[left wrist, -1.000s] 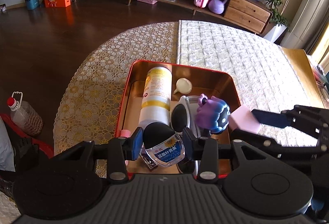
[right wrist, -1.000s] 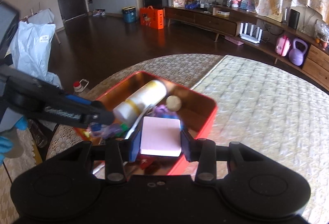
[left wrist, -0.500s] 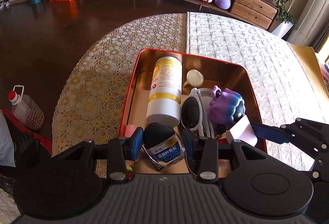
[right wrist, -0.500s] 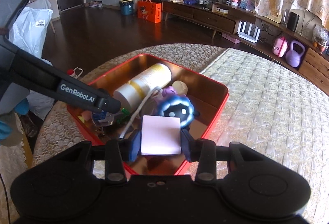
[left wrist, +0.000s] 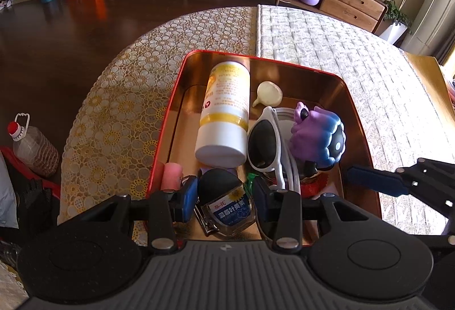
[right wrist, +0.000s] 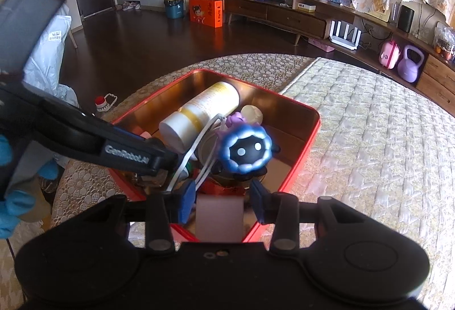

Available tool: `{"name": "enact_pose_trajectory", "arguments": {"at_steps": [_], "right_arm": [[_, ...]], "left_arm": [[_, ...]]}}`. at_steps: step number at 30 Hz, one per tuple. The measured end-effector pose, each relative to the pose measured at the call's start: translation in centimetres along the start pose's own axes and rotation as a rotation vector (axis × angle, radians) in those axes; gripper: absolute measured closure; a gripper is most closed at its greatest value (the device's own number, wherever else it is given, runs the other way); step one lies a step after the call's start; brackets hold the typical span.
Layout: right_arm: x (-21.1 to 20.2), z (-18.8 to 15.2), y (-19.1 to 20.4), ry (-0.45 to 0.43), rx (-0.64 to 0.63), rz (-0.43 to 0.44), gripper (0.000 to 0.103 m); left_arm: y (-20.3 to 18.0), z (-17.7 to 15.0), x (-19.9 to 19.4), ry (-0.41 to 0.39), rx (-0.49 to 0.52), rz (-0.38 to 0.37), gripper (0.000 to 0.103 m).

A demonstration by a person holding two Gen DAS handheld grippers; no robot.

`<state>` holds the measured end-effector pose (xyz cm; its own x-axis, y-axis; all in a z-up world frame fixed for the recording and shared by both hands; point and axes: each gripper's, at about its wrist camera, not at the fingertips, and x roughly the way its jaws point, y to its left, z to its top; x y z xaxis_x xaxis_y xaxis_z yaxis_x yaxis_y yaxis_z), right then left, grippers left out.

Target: Organize rigid objects

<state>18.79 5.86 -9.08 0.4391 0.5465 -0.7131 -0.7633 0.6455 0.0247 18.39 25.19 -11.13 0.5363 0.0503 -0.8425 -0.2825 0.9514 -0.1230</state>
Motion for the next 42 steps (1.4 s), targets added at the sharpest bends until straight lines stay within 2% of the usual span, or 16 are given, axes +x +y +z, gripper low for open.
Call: {"name": "enact_pose_trajectory", "arguments": {"at_steps": [12,16,19,23,25,32,34,36,42], "right_arm": [[-2.7,-0.1,-1.5,-0.034,0.069,0.022,0.057],[-3.4,-0.1,-2.2,-0.044,0.101,0.033,0.055],[-4.2,-0.2,-2.5,-0.057,0.111,0.038,0.053],[-5.4,-0.4,-2.9,-0.079,0.119,0.043,0.049],[-6.0,-0.6,-3.1,-0.089,0.122,0.043,0.047],[-8.1,-1.2,-4.1,-0.123,0.152,0.059,0.039],[-8.7,-1.4,-4.3,-0.131,0.159,0.066,0.038],[-9.2,-1.6,-4.5,-0.137,0.166,0.075,0.030],[-11.0,-2.5,-4.9,-0.154,0.185,0.105,0.023]], "left_arm": [[-0.8,-0.6,-0.5,-0.031,-0.002,0.013,0.061],[-1.3,-0.8,-1.6,-0.060,0.005,0.017,0.049],[-1.8,-1.0,-2.6,-0.087,0.030,0.028,0.047],[-2.6,-1.4,-4.0,-0.121,0.064,0.042,0.046],[-3.0,-1.6,-4.7,-0.141,0.074,0.046,0.040],[-4.5,-2.5,-7.3,-0.209,0.108,0.050,0.039],[-5.0,-2.7,-7.9,-0.226,0.121,0.054,0.035],[-5.4,-3.0,-8.6,-0.245,0.131,0.054,0.031],[-6.6,-3.9,-10.0,-0.270,0.137,0.053,0.031]]}}
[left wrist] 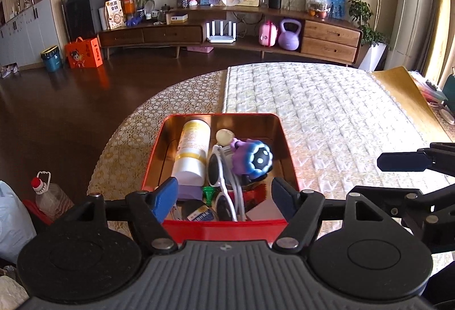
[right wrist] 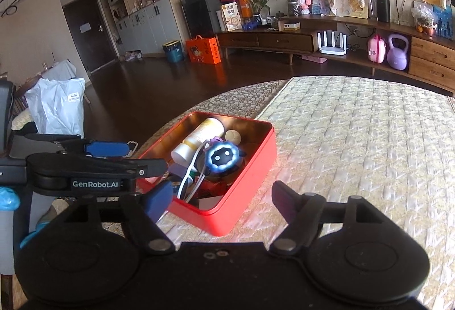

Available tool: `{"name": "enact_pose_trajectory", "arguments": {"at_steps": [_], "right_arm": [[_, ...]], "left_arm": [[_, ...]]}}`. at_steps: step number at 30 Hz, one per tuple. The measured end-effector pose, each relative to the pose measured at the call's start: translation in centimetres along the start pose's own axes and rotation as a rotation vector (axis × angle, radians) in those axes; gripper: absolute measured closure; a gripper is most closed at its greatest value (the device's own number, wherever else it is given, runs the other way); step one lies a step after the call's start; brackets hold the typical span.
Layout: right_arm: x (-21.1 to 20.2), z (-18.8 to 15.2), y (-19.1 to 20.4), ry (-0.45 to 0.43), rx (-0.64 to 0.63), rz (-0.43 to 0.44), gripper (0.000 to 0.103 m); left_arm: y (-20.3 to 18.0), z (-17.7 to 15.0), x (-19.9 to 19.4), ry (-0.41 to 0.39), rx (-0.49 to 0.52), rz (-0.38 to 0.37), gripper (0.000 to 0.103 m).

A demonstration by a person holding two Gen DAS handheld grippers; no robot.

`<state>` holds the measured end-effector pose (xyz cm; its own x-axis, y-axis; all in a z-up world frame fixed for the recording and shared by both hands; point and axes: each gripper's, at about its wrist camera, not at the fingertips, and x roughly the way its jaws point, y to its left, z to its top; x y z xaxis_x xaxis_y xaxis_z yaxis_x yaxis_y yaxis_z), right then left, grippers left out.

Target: Organize rigid objects

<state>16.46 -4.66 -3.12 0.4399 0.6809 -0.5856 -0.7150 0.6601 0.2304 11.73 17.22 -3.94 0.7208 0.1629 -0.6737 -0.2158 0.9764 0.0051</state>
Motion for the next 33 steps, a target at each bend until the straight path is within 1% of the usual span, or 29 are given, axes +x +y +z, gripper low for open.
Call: {"name": "enact_pose_trajectory", "arguments": {"at_steps": [4,5,6,7,8,12,16,21,25,33], "right_arm": [[-1.3,-0.3,0.0,-0.023,0.003,0.021,0.016],[-1.6,-0.4,0.1,-0.031,-0.002,0.029,0.013],[-2.0,-0.5,0.2,-0.043,-0.011,0.032,0.009],[-2.4,-0.6,0.3,-0.056,-0.021,0.031,0.008],[-2.7,-0.7,0.4,-0.070,-0.028,0.026,0.006],[-3.9,-1.0,0.3,-0.116,-0.026,0.028,0.000],[-4.4,-1.3,0.0,-0.137,-0.016,0.008,0.000],[-4.9,-1.9,0.0,-0.155,-0.010,-0.037,0.000],[-5.2,-2.6,0.1,-0.173,-0.015,-0.076,0.000],[-5.9,-3.3,-0.9,-0.181,0.027,-0.088,0.000]], "left_arm": [[-0.6,-0.4,-1.0,-0.012,-0.001,-0.006,0.031],[-0.8,-0.5,-1.2,-0.016,0.000,-0.010,0.031],[-0.9,-0.7,-1.4,-0.022,0.003,-0.008,0.028],[-1.1,-0.8,-1.7,-0.030,0.008,-0.006,0.023],[-1.3,-1.0,-2.0,-0.041,0.013,-0.009,0.021],[-2.0,-1.4,-3.2,-0.072,0.030,-0.015,0.021],[-2.6,-1.6,-4.0,-0.081,0.022,-0.019,0.018],[-3.0,-1.7,-4.6,-0.078,0.003,-0.031,0.018],[-3.5,-1.8,-5.0,-0.079,-0.006,-0.018,0.018],[-4.5,-2.4,-6.1,-0.094,-0.005,-0.021,0.018]]}}
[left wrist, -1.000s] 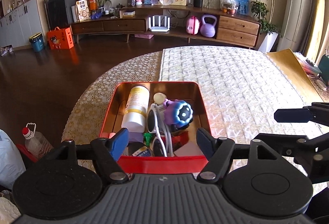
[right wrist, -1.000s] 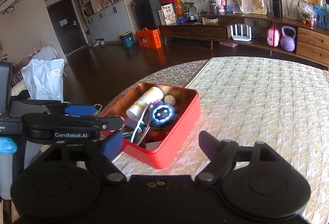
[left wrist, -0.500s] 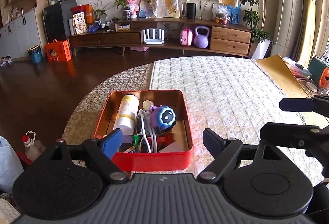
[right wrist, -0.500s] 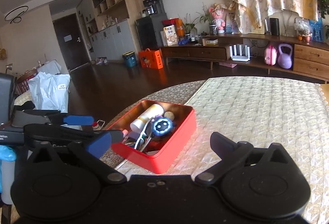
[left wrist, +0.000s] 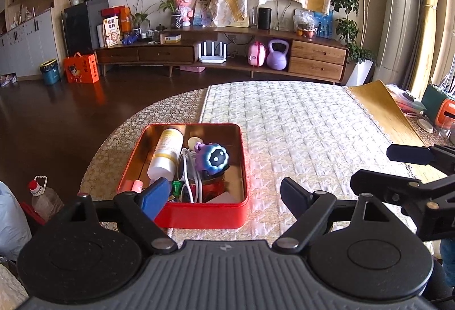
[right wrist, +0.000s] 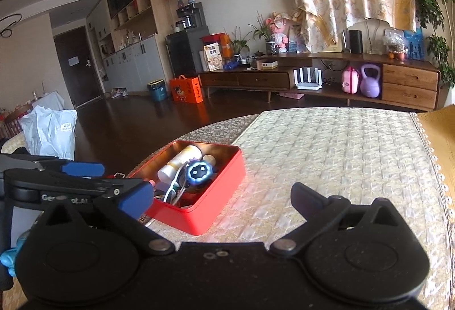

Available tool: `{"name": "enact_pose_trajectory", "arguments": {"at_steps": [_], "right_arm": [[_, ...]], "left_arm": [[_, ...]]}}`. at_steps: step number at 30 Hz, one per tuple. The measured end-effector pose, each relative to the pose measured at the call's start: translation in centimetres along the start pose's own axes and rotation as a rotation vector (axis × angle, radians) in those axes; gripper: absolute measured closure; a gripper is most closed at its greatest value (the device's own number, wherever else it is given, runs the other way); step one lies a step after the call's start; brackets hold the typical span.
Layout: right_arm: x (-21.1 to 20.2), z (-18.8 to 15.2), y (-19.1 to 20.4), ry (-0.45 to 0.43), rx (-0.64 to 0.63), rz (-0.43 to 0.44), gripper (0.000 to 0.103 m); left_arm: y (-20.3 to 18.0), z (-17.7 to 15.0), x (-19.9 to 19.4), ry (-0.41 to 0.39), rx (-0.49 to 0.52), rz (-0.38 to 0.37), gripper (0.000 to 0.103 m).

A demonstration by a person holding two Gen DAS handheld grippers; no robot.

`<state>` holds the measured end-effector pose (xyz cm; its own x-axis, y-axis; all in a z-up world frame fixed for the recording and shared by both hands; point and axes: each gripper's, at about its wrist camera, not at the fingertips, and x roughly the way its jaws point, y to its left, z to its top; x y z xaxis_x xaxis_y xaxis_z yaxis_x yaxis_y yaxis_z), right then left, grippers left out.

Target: Organize rigid objects

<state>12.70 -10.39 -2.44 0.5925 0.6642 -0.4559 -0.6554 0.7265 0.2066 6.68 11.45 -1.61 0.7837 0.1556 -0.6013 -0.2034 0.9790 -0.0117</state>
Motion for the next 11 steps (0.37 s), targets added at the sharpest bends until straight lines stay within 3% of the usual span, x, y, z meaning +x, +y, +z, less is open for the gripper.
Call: {"name": "enact_pose_trajectory", "arguments": {"at_steps": [11], "right_arm": [[-0.7,-0.5,-1.3,-0.002,0.046,-0.011,0.000]], "left_arm": [[-1.5,-0.4,-0.5,0.011,0.025,-0.013,0.018]]}}
